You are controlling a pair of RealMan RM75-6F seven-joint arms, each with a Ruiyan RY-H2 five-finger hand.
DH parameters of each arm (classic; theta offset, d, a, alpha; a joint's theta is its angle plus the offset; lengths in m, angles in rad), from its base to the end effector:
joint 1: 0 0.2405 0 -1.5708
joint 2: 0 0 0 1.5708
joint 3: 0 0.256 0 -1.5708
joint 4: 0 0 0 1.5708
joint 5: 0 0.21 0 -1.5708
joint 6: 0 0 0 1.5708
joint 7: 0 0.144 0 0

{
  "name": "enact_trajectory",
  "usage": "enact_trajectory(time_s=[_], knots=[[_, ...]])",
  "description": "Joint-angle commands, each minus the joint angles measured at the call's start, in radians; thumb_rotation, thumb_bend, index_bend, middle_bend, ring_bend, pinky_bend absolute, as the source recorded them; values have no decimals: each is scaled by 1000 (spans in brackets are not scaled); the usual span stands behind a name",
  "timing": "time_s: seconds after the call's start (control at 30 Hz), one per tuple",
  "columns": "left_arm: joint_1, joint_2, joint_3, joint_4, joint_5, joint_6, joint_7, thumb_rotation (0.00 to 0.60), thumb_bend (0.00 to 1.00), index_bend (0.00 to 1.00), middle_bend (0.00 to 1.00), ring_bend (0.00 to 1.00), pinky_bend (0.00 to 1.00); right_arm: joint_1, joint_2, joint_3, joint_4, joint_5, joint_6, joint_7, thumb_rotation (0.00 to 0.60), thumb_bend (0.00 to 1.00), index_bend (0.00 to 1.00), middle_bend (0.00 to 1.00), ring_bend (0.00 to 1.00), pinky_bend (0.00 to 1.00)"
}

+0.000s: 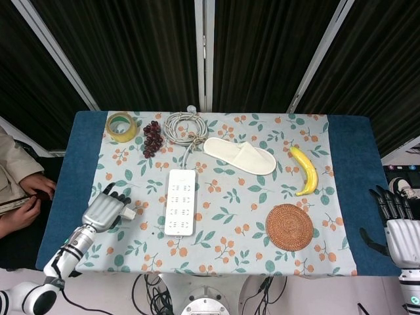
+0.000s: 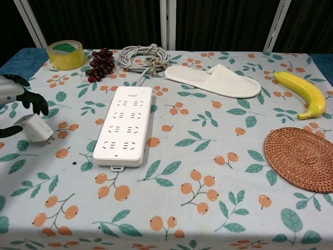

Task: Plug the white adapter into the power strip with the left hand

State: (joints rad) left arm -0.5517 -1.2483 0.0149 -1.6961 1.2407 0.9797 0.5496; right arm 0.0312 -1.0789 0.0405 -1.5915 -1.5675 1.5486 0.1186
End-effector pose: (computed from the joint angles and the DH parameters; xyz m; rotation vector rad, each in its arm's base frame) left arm -0.2310 0.2699 0.0430 -2.0166 -0.7354 -0.5353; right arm -0.3151 -0.1624 0.1770 1.3625 -0.9132 0.9803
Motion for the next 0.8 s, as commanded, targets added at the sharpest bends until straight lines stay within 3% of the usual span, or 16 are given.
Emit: enact_trajectory(time_s=[0.03,0.23,0.53,0.8], knots=[[21,1,7,-1,27,25,-59,600,406,266,290,264,80,1,9,4,-5,-2,5,0,600,235,0,0,0,0],[61,-54,8,73,96,80,-224,600,248,279,309,264,88,7,51,21,-32,-16,25,-2,600,235,0,0,0,0],[85,-152,5,253,198,125,-495,600,266,372,400,265,104,13,75,25,-66,-21,24,-21,600,231,0,0,0,0],[94,-200,4,370,252,157,-682,600,309,389,414,265,103,2,69,21,-61,-18,37,-15,600,228,0,0,0,0]])
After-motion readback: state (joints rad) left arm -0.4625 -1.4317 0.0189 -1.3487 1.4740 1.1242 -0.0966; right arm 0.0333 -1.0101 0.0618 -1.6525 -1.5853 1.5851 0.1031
